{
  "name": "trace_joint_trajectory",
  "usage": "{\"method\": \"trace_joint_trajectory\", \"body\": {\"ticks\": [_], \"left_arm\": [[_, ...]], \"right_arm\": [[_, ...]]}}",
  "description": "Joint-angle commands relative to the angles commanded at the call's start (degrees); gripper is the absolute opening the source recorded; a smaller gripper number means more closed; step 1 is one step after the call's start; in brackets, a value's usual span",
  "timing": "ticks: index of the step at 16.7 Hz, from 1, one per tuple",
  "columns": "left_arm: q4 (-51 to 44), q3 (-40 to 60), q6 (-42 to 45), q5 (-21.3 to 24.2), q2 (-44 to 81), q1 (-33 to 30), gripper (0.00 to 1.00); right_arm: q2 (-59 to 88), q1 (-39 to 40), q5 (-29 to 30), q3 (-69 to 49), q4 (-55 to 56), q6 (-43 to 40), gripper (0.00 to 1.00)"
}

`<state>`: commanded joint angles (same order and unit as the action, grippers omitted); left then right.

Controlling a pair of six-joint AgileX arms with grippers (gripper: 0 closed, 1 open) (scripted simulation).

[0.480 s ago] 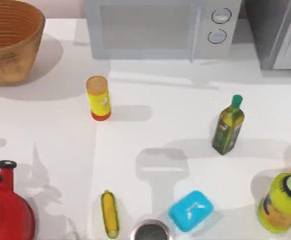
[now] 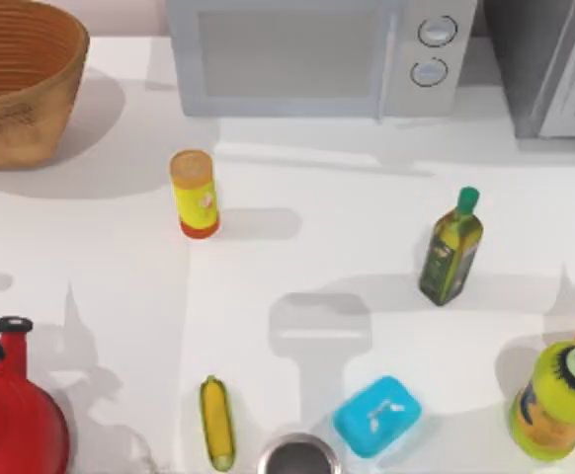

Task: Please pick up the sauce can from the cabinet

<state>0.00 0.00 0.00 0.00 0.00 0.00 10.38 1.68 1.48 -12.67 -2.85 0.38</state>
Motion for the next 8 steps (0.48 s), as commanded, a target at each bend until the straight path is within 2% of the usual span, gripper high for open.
{"method": "trace_joint_trajectory", "body": {"ticks": [8], "left_arm": [[0.0,0.0,0.0,0.0,0.0,0.0,1.0]], "right_arm": [[31.4,4.1,4.78,-40.49,-10.24,0.53,1.0]]}}
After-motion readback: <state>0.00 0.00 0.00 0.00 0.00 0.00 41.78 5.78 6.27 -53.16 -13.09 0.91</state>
